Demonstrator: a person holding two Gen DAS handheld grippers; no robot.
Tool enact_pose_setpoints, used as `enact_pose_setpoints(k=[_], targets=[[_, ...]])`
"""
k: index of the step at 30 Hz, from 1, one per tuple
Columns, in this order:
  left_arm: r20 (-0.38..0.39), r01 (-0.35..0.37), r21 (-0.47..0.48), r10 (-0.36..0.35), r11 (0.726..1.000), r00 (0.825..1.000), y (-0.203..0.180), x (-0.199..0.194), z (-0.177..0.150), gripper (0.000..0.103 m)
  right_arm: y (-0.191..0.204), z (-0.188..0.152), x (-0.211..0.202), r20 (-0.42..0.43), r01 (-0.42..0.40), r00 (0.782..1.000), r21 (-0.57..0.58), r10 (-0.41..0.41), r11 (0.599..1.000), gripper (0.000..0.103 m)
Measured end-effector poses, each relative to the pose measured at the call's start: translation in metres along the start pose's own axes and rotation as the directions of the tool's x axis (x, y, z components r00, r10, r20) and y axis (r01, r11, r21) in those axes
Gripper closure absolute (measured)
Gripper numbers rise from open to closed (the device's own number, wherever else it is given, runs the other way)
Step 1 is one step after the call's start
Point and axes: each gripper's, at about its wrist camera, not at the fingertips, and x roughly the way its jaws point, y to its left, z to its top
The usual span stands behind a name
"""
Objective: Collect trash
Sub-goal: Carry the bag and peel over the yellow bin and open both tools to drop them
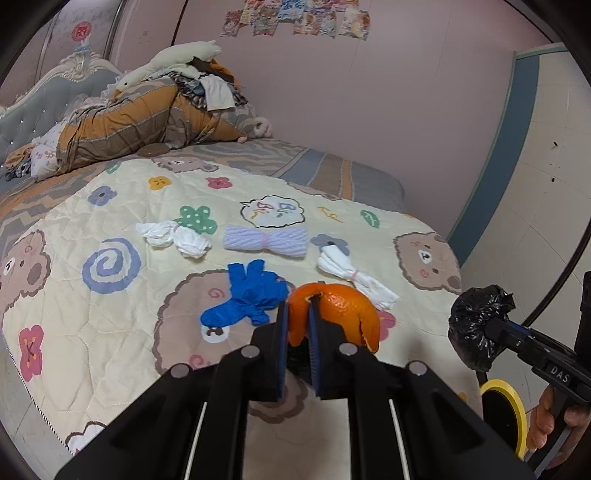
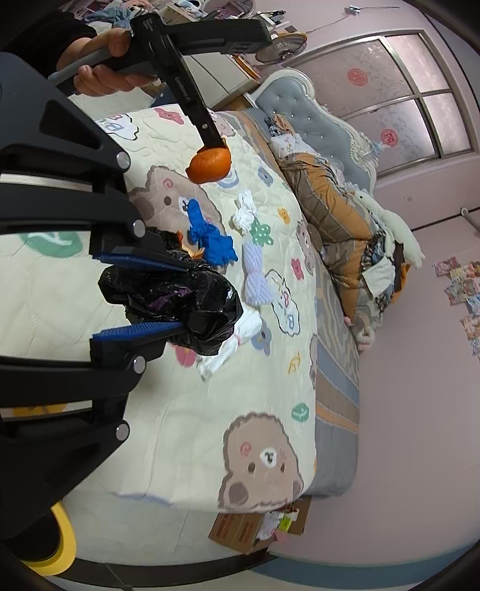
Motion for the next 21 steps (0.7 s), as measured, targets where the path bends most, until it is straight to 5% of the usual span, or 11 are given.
enact_pose_setpoints(k=[21], targets=[[-0.031,0.173,0.126,-0.171,0.977,0.985,-0.112,-0.024,-0.039,0.093,-0.070,-0.046,-0.108,0.066,0.118,0.990,0.087,-0.124,0.989,0.078]])
